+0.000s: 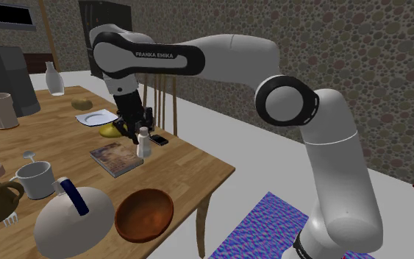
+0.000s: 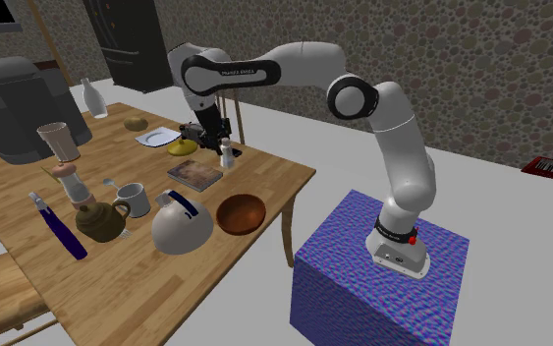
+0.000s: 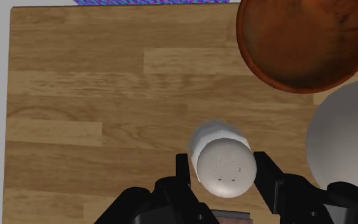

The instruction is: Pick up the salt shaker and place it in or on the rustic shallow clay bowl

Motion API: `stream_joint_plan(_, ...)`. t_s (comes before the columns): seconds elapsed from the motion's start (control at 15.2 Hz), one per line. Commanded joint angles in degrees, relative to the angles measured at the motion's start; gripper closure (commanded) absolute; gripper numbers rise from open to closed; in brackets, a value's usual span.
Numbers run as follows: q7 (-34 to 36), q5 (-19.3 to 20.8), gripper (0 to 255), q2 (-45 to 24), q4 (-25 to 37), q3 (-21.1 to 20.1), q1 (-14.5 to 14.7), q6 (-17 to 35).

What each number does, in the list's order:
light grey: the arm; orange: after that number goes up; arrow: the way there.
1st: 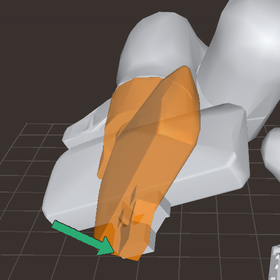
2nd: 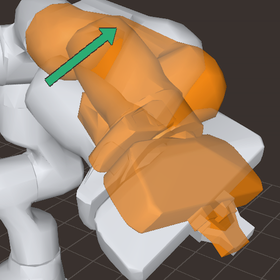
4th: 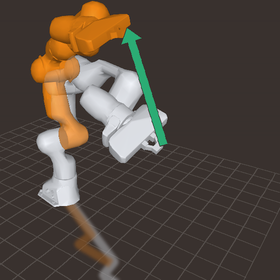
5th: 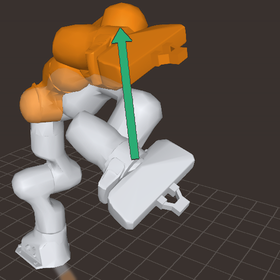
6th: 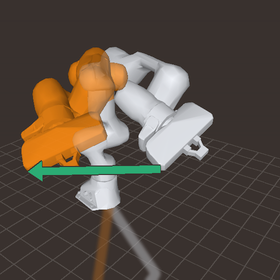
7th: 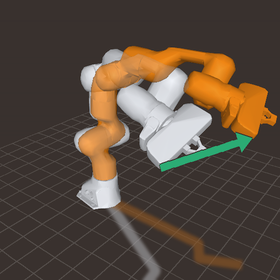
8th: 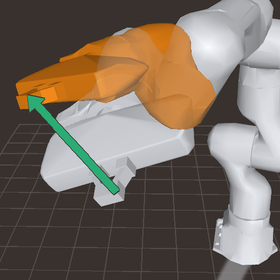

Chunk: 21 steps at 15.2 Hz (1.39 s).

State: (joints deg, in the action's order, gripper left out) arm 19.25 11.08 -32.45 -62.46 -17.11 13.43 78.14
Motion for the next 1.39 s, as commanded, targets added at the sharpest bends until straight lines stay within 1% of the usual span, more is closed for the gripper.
stream_joint_plan(0.0,1.9,-1.07,255,3.9,-6.01,-0.84,0.21,2.01)
stream_joint_plan(0.33,6.36,-3.89,255,12.2,-17.88,-2.92,1.34,5.56)
stream_joint_plan(0.73,11.74,-7.3,255,19.74,-27.57,-5.59,3.61,7.96)
stream_joint_plan(1.32,12.44,-7.45,255,19.99,-34.01,-5.75,3.76,14.15)
